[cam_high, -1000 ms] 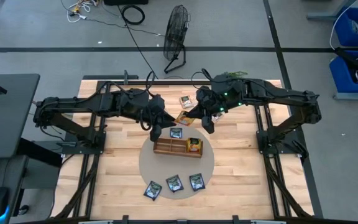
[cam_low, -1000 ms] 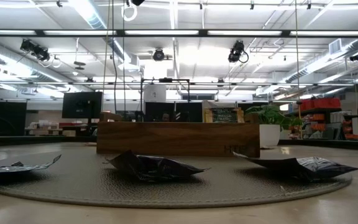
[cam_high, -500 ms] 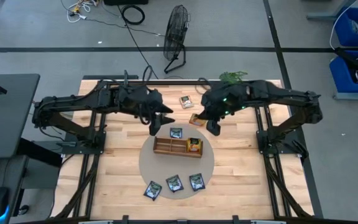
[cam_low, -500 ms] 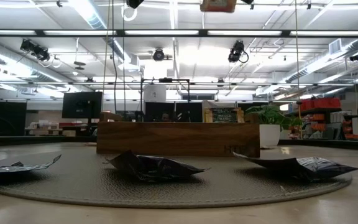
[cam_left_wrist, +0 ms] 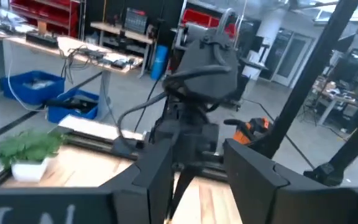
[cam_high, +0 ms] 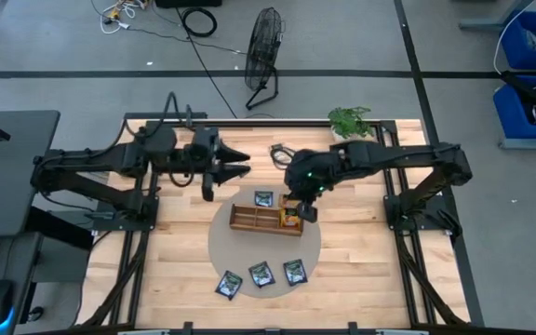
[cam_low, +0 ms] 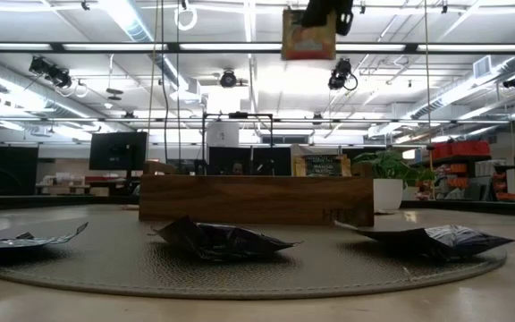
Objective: Pick & Place Tea
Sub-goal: Put the yellow tea bag into the right section of the wooden organizer
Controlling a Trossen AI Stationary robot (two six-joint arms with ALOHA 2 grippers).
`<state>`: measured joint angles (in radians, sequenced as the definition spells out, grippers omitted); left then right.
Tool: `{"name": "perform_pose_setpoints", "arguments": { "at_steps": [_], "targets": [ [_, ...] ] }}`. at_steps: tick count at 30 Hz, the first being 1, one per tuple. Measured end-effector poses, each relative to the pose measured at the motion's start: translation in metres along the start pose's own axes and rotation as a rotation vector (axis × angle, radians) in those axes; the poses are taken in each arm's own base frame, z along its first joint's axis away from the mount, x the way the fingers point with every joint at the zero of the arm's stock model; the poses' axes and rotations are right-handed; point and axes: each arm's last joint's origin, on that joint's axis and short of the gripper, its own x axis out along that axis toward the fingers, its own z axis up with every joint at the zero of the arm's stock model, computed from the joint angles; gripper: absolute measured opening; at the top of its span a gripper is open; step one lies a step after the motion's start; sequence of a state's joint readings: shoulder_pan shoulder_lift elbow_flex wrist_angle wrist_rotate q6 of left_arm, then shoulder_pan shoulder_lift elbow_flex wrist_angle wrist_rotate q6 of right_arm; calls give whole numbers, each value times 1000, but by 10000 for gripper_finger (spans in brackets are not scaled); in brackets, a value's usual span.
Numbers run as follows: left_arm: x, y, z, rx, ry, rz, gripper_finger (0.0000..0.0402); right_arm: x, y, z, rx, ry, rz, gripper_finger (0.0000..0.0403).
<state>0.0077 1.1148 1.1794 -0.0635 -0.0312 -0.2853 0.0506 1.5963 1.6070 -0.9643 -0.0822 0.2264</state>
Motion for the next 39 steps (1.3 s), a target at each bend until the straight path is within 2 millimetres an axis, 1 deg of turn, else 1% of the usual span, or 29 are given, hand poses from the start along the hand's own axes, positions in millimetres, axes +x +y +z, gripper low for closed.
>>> {"name": "perform_pose_setpoints", "arguments": {
  "at_steps": [3, 9, 13, 17, 21, 25, 29, 34, 39],
  "targets": [
    [-12, 5, -15, -36, 14, 16, 144, 17, -2, -10, 6, 15, 9, 0],
    [-39, 13, -35, -52, 1, 40, 140, 54, -10, -33, 4, 47, 7, 0],
    [-49, 22, -47, -70, 10, 73, 140, 75, -16, -50, 3, 61, -7, 0],
    [-55, 27, -53, -94, 13, 97, 140, 92, -20, -65, 25, 47, -5, 0],
    [-58, 30, -58, -100, 22, 108, 140, 100, -23, -74, 40, 45, -46, 0],
    [-58, 30, -58, -103, 21, 107, 140, 106, -26, -82, 48, 54, -58, 0],
    [-58, 30, -58, -103, 22, 107, 140, 112, -28, -86, 47, 47, -62, 0],
    [-58, 30, -58, -102, 23, 107, 140, 118, -28, -84, 45, 14, -64, 0],
    [-58, 30, -59, -103, 29, 109, 140, 124, -29, -88, 39, 54, -76, 0]
  ]
}}
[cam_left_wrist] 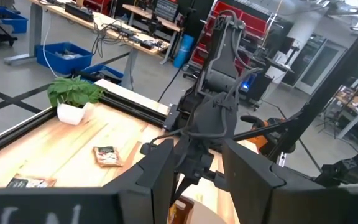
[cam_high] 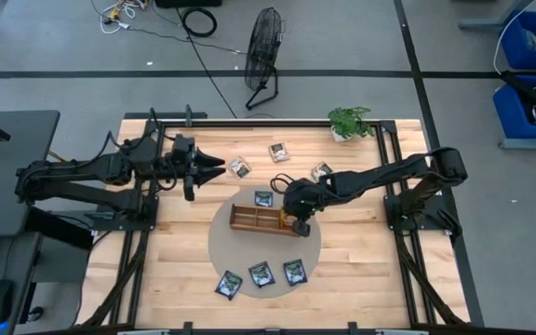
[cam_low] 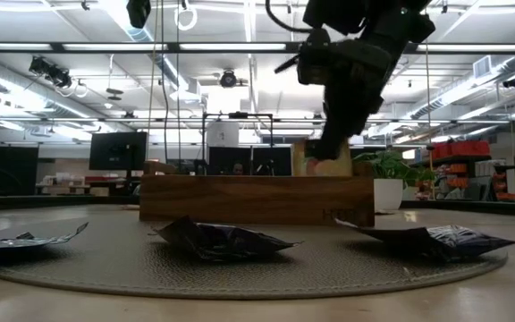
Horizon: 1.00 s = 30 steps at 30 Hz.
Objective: Pick & Place Tea
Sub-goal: Put the yellow tea bag into the right section of the wooden organizer, then put the purple tea bag into the middle section of the wooden organizer
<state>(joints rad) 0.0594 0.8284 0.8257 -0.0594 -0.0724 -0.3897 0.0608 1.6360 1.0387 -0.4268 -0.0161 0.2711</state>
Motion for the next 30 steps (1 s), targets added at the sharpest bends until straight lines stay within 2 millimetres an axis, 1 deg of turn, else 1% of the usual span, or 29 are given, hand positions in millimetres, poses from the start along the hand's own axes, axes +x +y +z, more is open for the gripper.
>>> {"name": "perform_pose_setpoints", "arguments": {
  "at_steps": [4, 9, 12, 15, 18, 21, 24, 27, 30],
  "targets": [
    [1, 1, -2, 3, 20, 9, 140, 4, -1, -3, 7, 32, -9, 8],
    [1, 0, -1, 8, 6, 3, 140, 4, -1, -2, 11, 23, -14, 37],
    [0, 0, 0, 8, -1, 0, 140, 4, -1, -1, 25, 15, -12, 61],
    [0, 0, 0, 8, 4, 2, 140, 4, 1, 2, 39, -11, 36, 91],
    [0, 0, 0, 8, 3, 2, 140, 1, 3, 4, 70, 3, 67, 124],
    [0, 0, 0, -2, 3, 2, 140, -6, 5, 8, 98, -5, 85, 152],
    [0, 0, 0, -11, 4, 2, 140, -18, 6, 13, 135, -45, 102, 171],
    [1, 0, -1, -11, 7, 2, 140, -34, 3, 19, 177, -113, 102, 177],
    [1, 0, -1, -11, 7, 2, 140, -52, -5, 25, 218, -191, 113, 174]
  ]
}}
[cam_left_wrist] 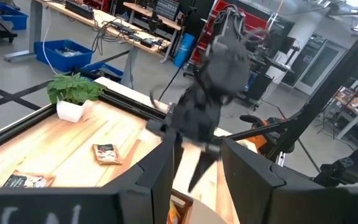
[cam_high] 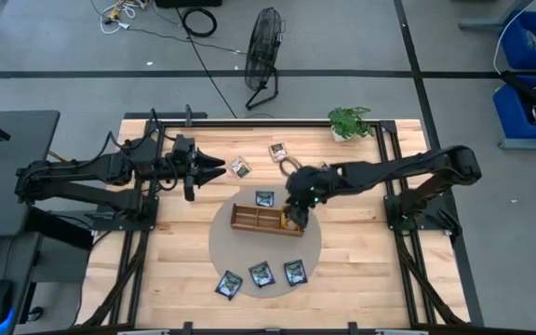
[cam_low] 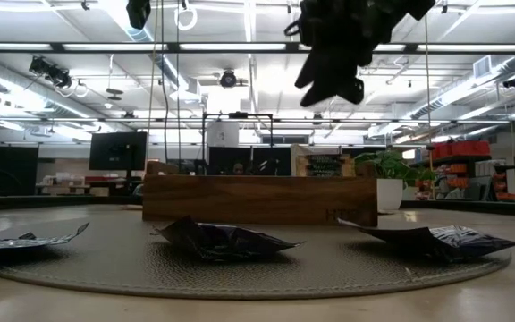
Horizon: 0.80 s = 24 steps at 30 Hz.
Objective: Pick & Place Tea
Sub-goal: Put the purple tea bag into the middle section of the wooden organizer
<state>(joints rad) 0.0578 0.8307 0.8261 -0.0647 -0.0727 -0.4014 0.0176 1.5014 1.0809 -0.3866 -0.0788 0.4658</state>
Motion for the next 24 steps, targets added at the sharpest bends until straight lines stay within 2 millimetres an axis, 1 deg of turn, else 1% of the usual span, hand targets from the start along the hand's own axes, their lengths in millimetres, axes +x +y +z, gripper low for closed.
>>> {"name": "perform_pose_setpoints", "arguments": {
  "at_steps": [3, 7, 9, 12, 14, 16, 20, 22, 24],
  "targets": [
    [0, 0, 0, 1, 0, 0, 140, -11, -10, 9, 63, -45, 8, 166],
    [0, 0, 0, 1, 0, 0, 140, -15, -28, 16, 142, -8, 68, 160],
    [0, 0, 0, 1, 0, 0, 140, -16, -34, 18, 161, 6, 99, 160],
    [0, 0, 0, 1, 2, 1, 140, -18, -39, 21, 172, 27, 170, 160],
    [0, 0, -1, -5, 15, -2, 140, -18, -39, 20, 151, 54, 233, 160],
    [0, 0, -3, -6, 40, -36, 140, -18, -31, 16, 102, 90, 286, 160],
    [0, 0, -7, -38, 94, -53, 140, -14, -1, -2, -155, 172, 399, 160],
    [0, 1, -8, -55, 106, -46, 140, -12, 12, -12, -282, 190, 390, 160],
    [0, 1, -9, -56, 117, -39, 140, -8, 22, -21, -398, 190, 326, 160]
  ]
}}
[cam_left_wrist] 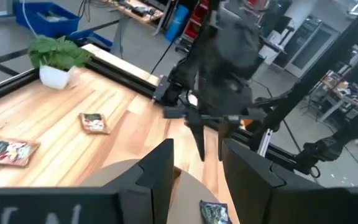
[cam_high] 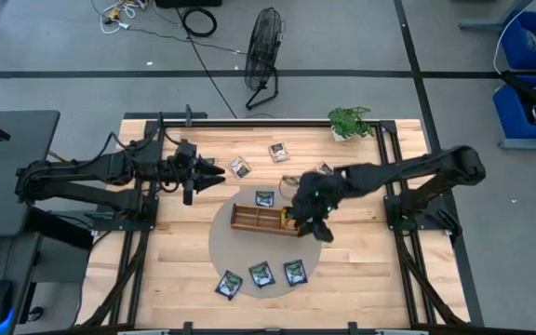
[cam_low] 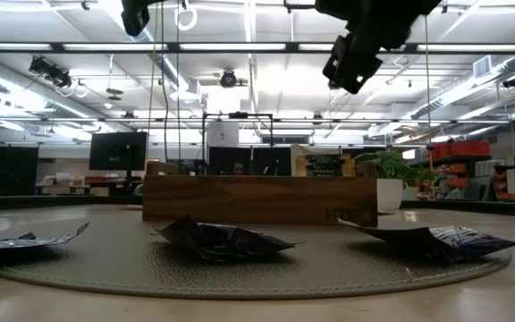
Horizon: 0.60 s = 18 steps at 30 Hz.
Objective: Pick & Place Tea
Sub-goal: Put the purple tea bag into the middle section of the wooden organizer
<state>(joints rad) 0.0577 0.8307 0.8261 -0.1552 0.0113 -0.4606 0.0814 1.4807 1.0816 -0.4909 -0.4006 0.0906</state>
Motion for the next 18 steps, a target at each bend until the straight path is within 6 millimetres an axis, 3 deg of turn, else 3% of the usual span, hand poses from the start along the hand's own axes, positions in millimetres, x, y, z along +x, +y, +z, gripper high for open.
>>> {"name": "perform_pose_setpoints", "arguments": {
  "at_steps": [5, 12, 18],
  "targets": [
    [0, 0, 0, 0, 2, 1, 140, 22, 14, -3, -132, 36, -33, 160],
    [0, 0, -1, -4, 5, 6, 140, 64, 20, -13, -114, 120, -35, 163],
    [0, 1, -1, -7, 8, 7, 140, 90, 21, -13, -133, 80, -63, 201]
  ]
}}
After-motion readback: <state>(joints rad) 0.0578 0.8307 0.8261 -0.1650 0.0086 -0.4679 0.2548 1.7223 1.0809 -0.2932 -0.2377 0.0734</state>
